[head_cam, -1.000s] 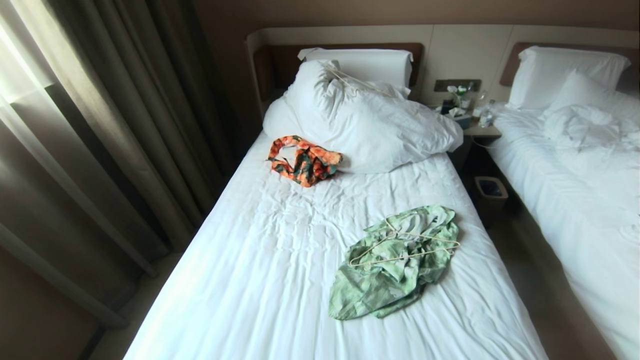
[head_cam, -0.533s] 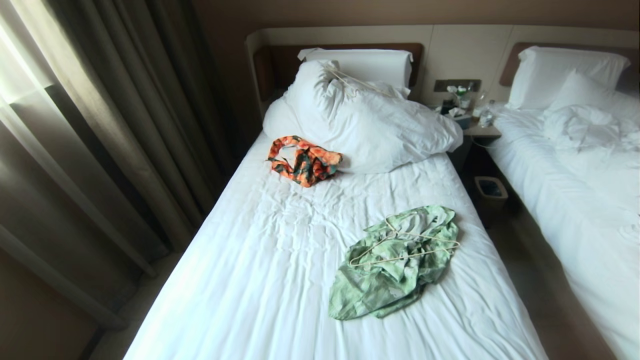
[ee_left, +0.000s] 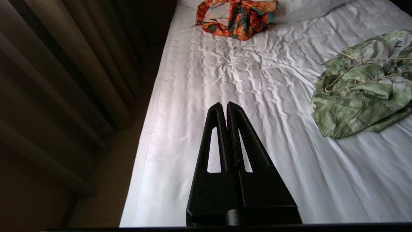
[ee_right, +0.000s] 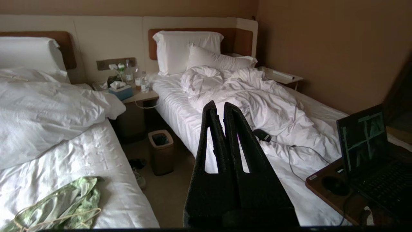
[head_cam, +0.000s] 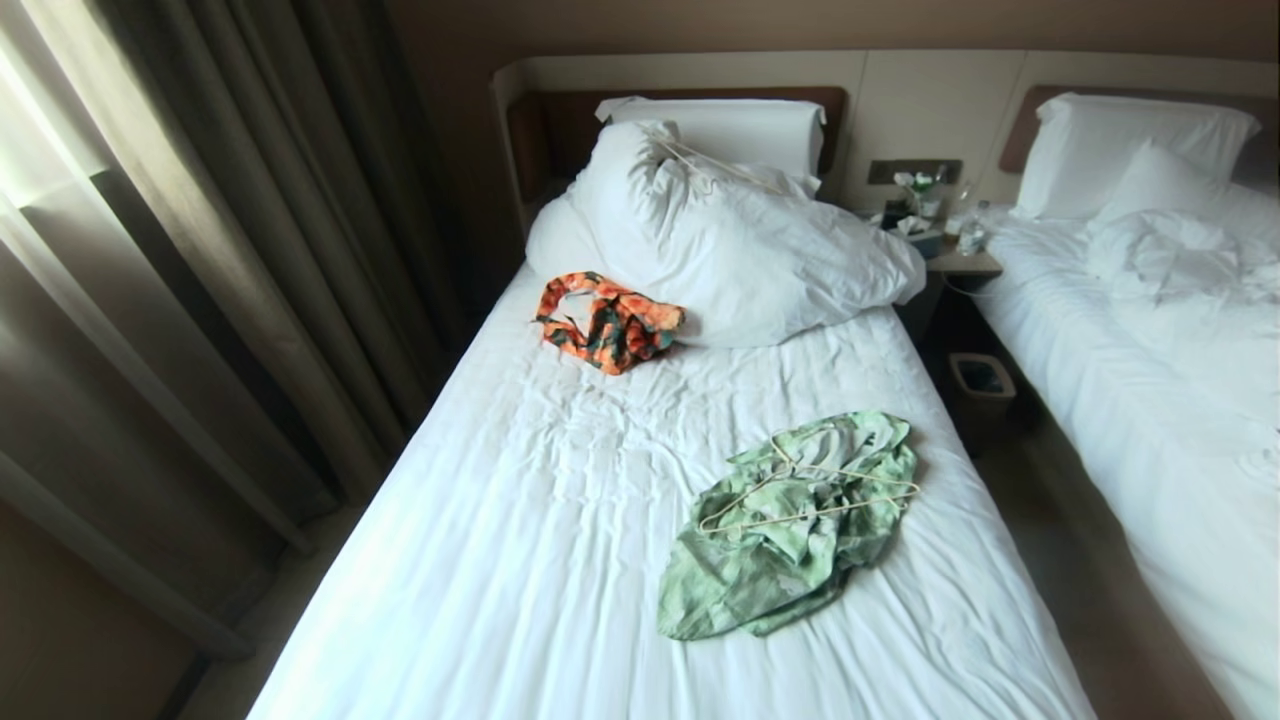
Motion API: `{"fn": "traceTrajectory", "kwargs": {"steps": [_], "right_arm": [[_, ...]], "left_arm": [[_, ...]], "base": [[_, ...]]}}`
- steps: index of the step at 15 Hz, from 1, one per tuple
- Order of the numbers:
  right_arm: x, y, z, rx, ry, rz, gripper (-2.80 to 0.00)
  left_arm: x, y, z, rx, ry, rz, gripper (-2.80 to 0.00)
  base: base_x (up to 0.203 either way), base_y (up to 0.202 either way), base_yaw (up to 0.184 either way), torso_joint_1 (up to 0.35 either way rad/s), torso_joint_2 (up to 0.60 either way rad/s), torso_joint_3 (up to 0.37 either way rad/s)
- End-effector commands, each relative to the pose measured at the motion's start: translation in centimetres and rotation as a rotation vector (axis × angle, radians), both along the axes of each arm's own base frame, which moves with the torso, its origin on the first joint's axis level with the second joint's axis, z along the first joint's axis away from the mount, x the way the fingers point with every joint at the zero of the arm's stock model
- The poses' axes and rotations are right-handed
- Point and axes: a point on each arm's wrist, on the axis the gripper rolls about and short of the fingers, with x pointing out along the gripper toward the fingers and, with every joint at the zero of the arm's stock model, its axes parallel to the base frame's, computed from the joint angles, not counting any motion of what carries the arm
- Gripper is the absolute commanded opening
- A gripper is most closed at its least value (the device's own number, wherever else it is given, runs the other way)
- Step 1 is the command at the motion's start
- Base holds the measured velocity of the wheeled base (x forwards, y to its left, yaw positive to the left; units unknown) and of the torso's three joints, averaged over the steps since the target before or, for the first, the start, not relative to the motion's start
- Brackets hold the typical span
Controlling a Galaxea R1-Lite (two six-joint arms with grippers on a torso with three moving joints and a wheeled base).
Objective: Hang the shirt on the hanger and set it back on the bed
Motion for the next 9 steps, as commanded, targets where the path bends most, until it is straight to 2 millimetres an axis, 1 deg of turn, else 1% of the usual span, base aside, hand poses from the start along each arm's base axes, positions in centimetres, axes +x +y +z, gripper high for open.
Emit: {"fn": "traceTrajectory", "kwargs": {"steps": [1, 3, 4, 5, 6, 8, 9], "right_arm": [[-1.3, 0.0, -0.1, 0.03, -0.062, -0.094, -2.8], [-1.9, 0.3, 0.4, 0.039, -0.117, -0.17, -2.8], [-2.1, 0.6, 0.3, 0.021, -0.108, -0.197, -2.8], [-2.6, 0.8, -0.2, -0.012, -0.093, -0.195, -2.8], [-2.9, 1.1, -1.1, -0.049, -0.065, -0.17, -2.8], [-1.9, 1.3, -4.3, -0.068, 0.014, -0.112, -2.8], [-1.5, 1.4, -6.1, -0.085, 0.039, -0.053, -2.8]], "left_arm": [[0.0, 0.0, -0.2, -0.023, 0.007, -0.014, -2.8], [0.1, 0.0, -0.7, -0.081, 0.026, -0.02, -2.8], [0.1, 0.0, -0.6, -0.081, 0.021, -0.018, -2.8], [0.1, 0.0, -0.6, -0.083, 0.022, -0.019, -2.8], [0.1, -0.1, -0.6, -0.084, 0.021, -0.021, -2.8], [0.1, 0.0, -0.6, -0.086, 0.021, -0.019, -2.8], [0.1, -0.1, -0.6, -0.086, 0.021, -0.021, -2.8]], "base": [[0.0, 0.0, 0.0, 0.0, 0.0, 0.0], [0.0, 0.0, 0.0, 0.0, 0.0, 0.0], [0.0, 0.0, 0.0, 0.0, 0.0, 0.0], [0.0, 0.0, 0.0, 0.0, 0.0, 0.0], [0.0, 0.0, 0.0, 0.0, 0.0, 0.0], [0.0, 0.0, 0.0, 0.0, 0.0, 0.0], [0.0, 0.0, 0.0, 0.0, 0.0, 0.0]]}}
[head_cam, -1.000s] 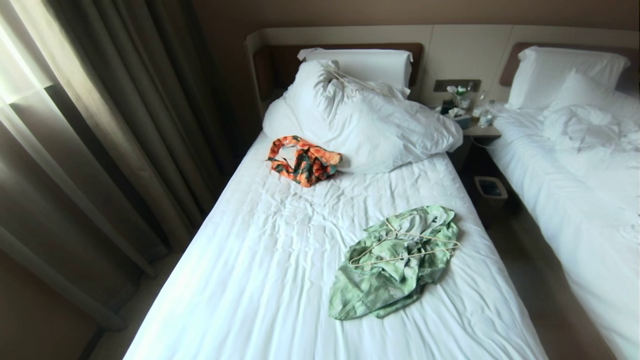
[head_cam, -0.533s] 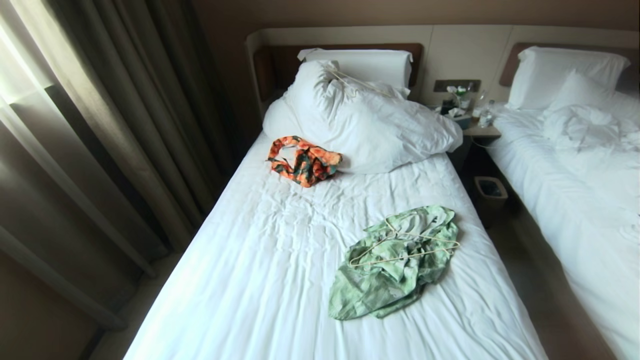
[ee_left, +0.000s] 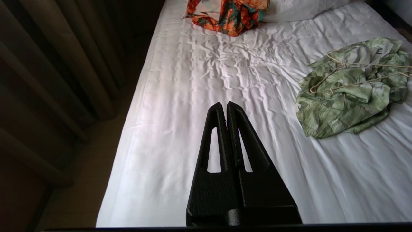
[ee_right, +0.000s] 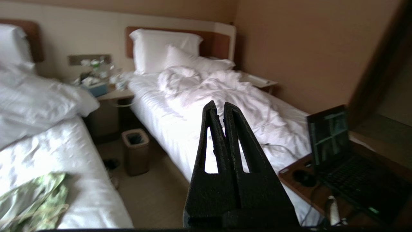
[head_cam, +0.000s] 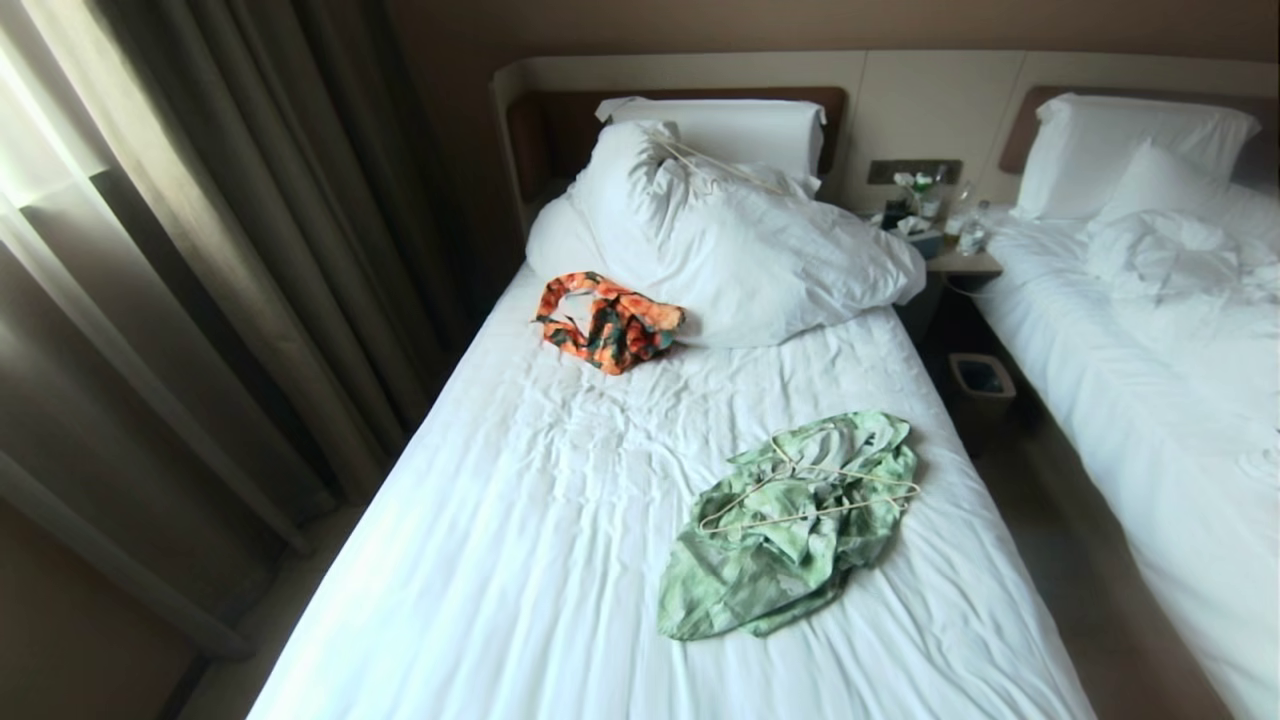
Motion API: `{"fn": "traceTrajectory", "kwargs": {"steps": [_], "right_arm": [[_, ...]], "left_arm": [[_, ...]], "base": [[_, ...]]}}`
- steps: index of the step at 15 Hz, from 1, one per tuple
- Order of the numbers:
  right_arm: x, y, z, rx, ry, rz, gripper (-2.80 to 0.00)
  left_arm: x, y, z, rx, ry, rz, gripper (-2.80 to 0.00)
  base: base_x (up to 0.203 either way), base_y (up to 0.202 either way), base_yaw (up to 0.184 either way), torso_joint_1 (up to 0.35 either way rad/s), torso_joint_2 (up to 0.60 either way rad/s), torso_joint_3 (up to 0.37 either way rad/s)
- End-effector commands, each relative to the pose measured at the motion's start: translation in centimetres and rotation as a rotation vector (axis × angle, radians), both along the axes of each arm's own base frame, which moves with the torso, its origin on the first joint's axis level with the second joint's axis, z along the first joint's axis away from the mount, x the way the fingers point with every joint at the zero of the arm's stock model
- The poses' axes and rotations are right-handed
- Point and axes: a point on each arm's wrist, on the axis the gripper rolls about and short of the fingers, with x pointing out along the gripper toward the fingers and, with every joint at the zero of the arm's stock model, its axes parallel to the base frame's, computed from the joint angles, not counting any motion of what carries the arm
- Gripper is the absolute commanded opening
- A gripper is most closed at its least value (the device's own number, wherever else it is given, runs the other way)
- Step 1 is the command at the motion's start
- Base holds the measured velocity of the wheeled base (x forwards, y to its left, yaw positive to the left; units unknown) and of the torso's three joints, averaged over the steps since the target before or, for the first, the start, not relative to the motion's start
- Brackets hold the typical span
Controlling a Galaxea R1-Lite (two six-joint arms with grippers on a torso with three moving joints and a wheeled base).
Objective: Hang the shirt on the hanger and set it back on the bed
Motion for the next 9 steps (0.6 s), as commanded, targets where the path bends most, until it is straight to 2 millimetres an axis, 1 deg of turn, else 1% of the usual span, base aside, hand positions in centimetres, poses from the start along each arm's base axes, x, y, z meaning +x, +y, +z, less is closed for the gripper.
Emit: {"fn": "traceTrajectory", "kwargs": {"steps": [1, 2, 3, 4, 5, 8, 9], "right_arm": [[0.5, 0.3, -4.6, -0.037, 0.043, 0.117, -2.8], [1.2, 0.4, -6.8, -0.056, 0.078, 0.202, -2.8], [1.9, 0.6, -8.4, -0.057, 0.095, 0.31, -2.8], [2.3, 0.9, -9.3, -0.037, 0.089, 0.442, -2.8], [2.5, 1.0, -10.0, -0.011, 0.123, 0.522, -2.8], [3.2, 1.3, -11.9, 0.048, 0.203, 0.656, -2.8], [3.2, 1.3, -12.2, 0.076, 0.215, 0.676, -2.8]], "left_arm": [[0.0, 0.0, 0.0, 0.0, -0.002, 0.001, -2.8], [0.0, 0.0, 0.0, 0.0, -0.002, 0.001, -2.8], [0.0, 0.0, 0.0, 0.0, -0.003, 0.001, -2.8], [0.0, 0.0, 0.0, 0.0, -0.002, 0.001, -2.8], [0.0, 0.0, 0.0, 0.0, -0.002, 0.001, -2.8], [0.0, 0.0, 0.0, 0.0, -0.002, 0.001, -2.8], [0.0, 0.0, 0.0, 0.0, -0.002, 0.001, -2.8]], "base": [[0.0, 0.0, 0.0, 0.0, 0.0, 0.0], [0.0, 0.0, 0.0, 0.0, 0.0, 0.0], [0.0, 0.0, 0.0, 0.0, 0.0, 0.0], [0.0, 0.0, 0.0, 0.0, 0.0, 0.0], [0.0, 0.0, 0.0, 0.0, 0.0, 0.0], [0.0, 0.0, 0.0, 0.0, 0.0, 0.0], [0.0, 0.0, 0.0, 0.0, 0.0, 0.0]]}}
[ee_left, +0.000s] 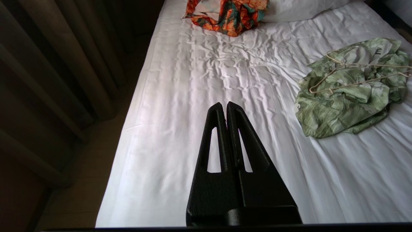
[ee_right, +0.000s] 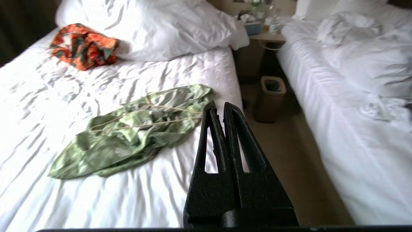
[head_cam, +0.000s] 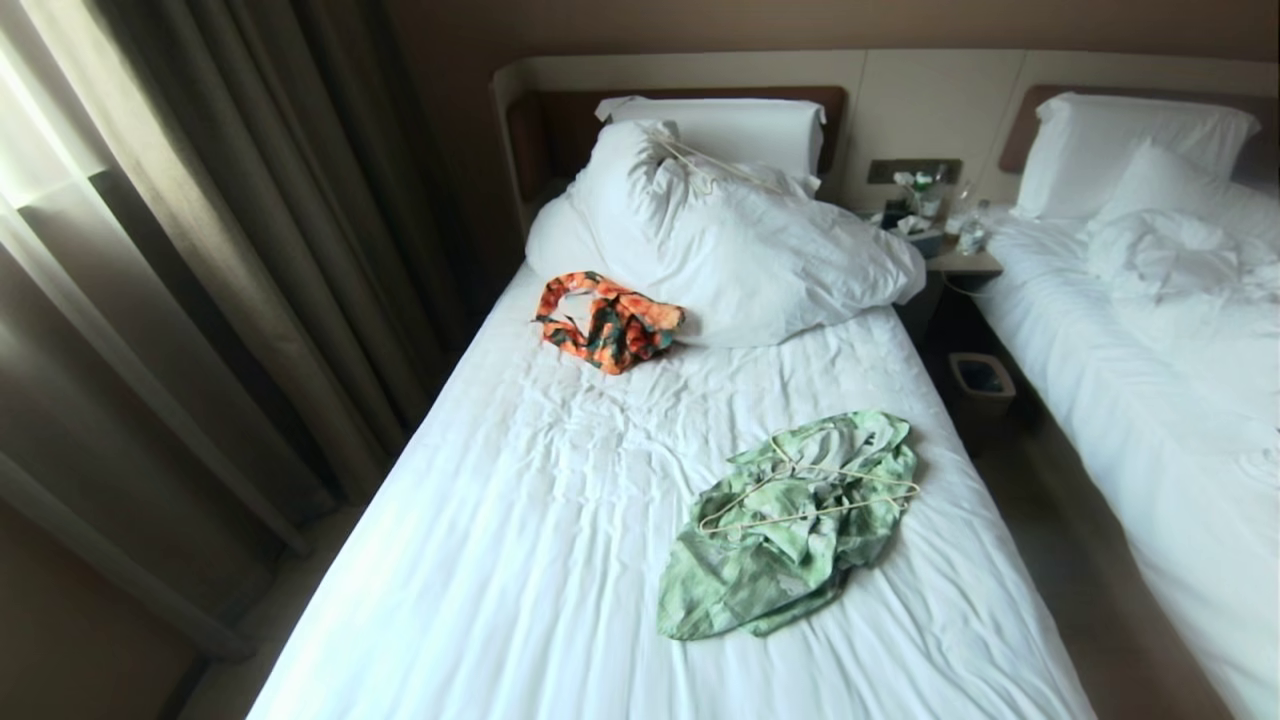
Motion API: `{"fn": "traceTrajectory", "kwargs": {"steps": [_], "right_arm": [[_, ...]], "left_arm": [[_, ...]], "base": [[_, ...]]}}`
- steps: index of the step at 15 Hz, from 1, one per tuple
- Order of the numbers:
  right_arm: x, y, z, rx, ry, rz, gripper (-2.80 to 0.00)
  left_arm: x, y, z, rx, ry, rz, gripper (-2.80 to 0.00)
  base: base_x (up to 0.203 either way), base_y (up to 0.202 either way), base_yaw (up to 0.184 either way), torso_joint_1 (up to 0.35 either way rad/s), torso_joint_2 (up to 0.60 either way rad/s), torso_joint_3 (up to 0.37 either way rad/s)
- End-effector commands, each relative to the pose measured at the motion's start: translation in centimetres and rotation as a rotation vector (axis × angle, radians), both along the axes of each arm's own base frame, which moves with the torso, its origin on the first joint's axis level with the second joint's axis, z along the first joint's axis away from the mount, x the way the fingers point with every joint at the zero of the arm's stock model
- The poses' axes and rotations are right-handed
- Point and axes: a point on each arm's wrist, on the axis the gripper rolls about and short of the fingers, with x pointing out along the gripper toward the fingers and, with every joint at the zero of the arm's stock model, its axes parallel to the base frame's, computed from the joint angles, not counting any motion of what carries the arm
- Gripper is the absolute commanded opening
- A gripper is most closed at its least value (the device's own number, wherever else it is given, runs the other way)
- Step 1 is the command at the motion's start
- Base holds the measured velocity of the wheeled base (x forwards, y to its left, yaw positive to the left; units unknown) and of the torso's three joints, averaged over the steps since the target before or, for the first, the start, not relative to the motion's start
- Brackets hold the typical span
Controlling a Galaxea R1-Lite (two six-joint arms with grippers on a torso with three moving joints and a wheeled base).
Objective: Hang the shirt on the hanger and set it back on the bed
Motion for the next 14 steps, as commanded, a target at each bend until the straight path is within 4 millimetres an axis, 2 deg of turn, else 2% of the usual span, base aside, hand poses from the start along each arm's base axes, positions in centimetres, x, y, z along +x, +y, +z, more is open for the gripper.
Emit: {"fn": "traceTrajectory", "kwargs": {"steps": [1, 3, 14], "right_arm": [[0.2, 0.1, -1.1, 0.033, 0.072, 0.038, -2.8], [0.2, 0.1, -2.2, 0.027, 0.189, 0.051, -2.8], [0.2, 0.1, -2.2, 0.033, 0.177, 0.053, -2.8]], "left_arm": [[0.0, 0.0, 0.0, 0.001, -0.002, 0.001, -2.8], [0.0, 0.0, 0.0, 0.001, -0.002, 0.001, -2.8], [0.0, 0.0, 0.0, 0.001, -0.002, 0.001, -2.8]], "base": [[0.0, 0.0, 0.0, 0.0, 0.0, 0.0], [0.0, 0.0, 0.0, 0.0, 0.0, 0.0], [0.0, 0.0, 0.0, 0.0, 0.0, 0.0]]}}
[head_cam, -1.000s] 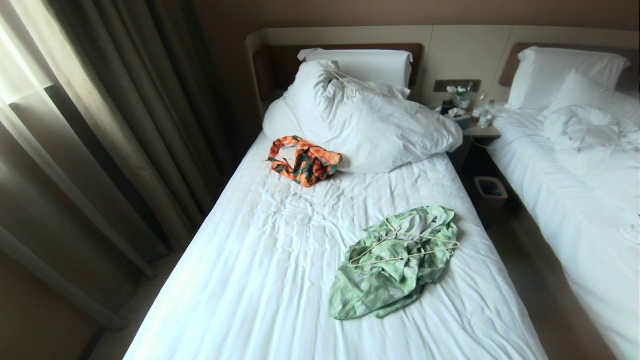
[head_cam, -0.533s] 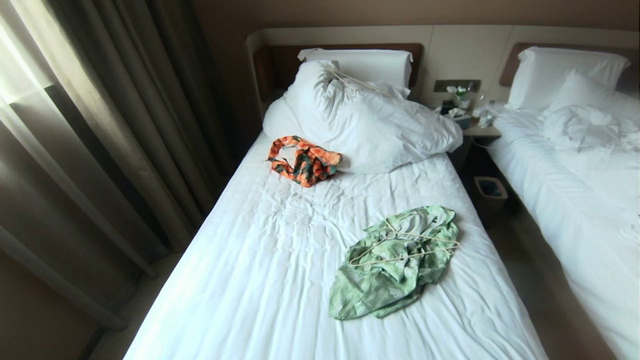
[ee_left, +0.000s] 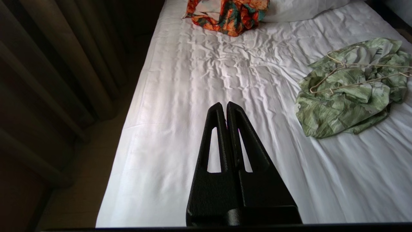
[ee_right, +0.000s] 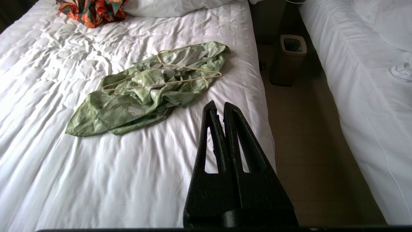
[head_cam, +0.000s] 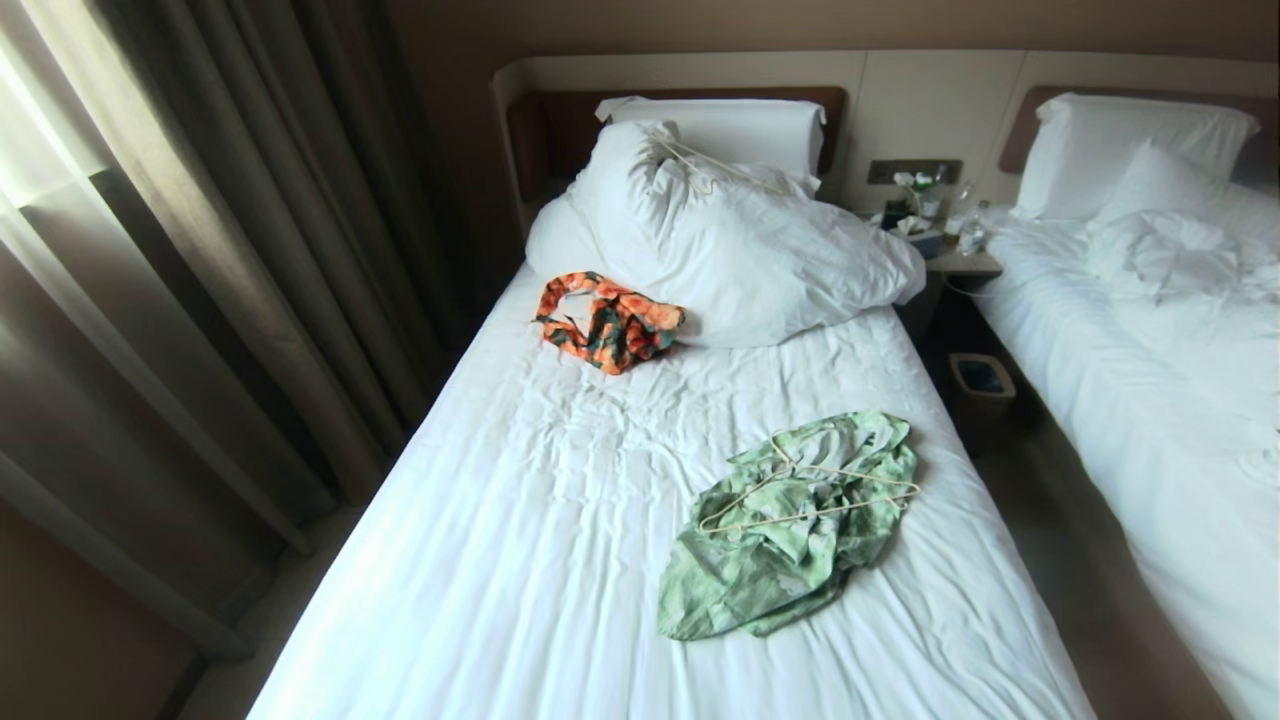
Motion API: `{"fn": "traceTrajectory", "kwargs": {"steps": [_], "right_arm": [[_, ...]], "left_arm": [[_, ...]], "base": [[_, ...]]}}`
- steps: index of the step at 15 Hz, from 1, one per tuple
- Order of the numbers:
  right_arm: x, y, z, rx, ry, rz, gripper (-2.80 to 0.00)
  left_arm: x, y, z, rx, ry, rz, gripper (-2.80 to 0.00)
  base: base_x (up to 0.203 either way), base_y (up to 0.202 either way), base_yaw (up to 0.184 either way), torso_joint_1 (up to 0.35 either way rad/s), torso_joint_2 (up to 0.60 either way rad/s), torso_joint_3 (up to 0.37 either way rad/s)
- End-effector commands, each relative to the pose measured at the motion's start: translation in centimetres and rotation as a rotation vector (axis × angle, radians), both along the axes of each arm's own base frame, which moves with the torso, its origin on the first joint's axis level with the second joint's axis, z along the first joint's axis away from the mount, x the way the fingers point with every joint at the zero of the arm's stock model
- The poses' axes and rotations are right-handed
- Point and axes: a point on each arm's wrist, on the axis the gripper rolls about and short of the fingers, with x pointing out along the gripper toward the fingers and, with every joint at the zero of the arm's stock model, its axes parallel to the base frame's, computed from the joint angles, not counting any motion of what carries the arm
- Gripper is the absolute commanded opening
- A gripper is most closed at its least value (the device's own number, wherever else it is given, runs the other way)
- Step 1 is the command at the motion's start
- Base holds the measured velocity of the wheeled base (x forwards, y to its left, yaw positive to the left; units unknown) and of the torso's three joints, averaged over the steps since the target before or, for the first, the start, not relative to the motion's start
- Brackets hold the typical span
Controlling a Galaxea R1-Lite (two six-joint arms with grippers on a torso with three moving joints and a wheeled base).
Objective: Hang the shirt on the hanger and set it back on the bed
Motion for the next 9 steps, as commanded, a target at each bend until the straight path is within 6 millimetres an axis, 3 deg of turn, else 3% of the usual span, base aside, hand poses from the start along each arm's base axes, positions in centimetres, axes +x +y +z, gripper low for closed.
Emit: {"fn": "traceTrajectory", "kwargs": {"steps": [1, 9], "right_arm": [[0.01, 0.0, -0.04, 0.004, 0.001, -0.001, -2.8], [0.01, 0.0, -0.02, 0.004, 0.0, -0.001, -2.8]], "left_arm": [[-0.02, 0.0, -0.01, 0.001, -0.002, 0.0, -2.8], [-0.02, 0.0, -0.01, 0.001, -0.002, 0.0, -2.8]], "base": [[0.0, 0.0, 0.0, 0.0, 0.0, 0.0], [0.0, 0.0, 0.0, 0.0, 0.0, 0.0]]}}
